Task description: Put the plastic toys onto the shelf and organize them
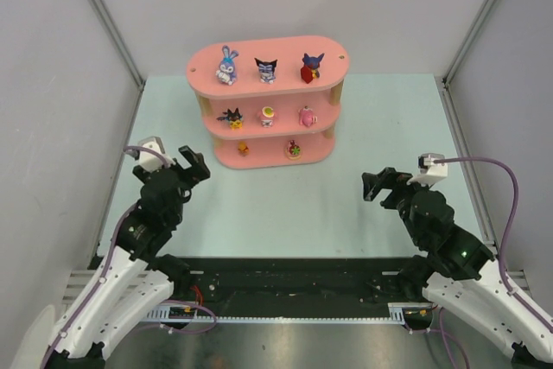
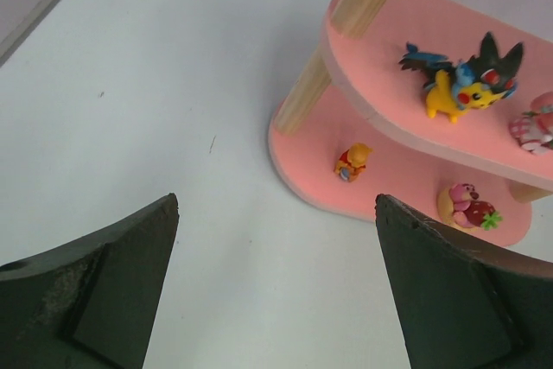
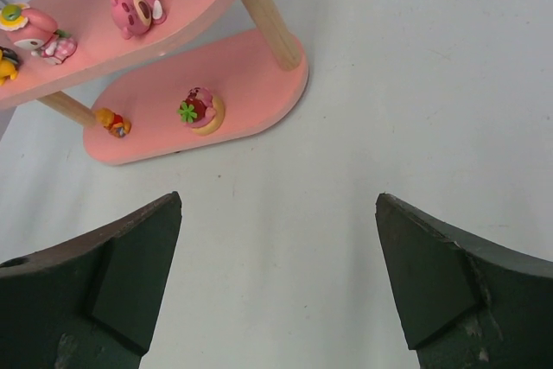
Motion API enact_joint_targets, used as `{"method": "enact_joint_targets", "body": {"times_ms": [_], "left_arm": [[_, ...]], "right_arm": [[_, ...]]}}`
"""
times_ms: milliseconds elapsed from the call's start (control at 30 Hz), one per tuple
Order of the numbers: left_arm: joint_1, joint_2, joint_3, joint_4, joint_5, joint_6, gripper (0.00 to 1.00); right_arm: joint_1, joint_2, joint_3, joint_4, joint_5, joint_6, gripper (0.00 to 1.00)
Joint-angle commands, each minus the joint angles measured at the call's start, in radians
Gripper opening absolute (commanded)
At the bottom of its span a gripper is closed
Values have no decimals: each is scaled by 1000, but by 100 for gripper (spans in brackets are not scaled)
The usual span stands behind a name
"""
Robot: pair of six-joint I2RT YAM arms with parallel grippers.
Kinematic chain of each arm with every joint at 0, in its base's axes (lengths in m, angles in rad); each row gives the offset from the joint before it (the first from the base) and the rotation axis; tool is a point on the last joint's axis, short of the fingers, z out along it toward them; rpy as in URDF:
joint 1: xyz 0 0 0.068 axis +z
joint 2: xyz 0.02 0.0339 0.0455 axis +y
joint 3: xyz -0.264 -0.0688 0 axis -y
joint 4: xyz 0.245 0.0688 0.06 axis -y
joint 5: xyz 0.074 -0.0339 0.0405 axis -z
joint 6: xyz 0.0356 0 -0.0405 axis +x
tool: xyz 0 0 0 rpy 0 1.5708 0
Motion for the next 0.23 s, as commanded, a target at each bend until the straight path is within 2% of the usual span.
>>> {"method": "enact_joint_targets", "body": {"times_ms": [0,200], "left_arm": [[8,25,-38,-17,-45,-80,100],[8,42,-90,27,-73,-127,100]], "right_arm": [[-6,18,30,0,40,27,100],[-6,27,30,12,23,13,100]]}}
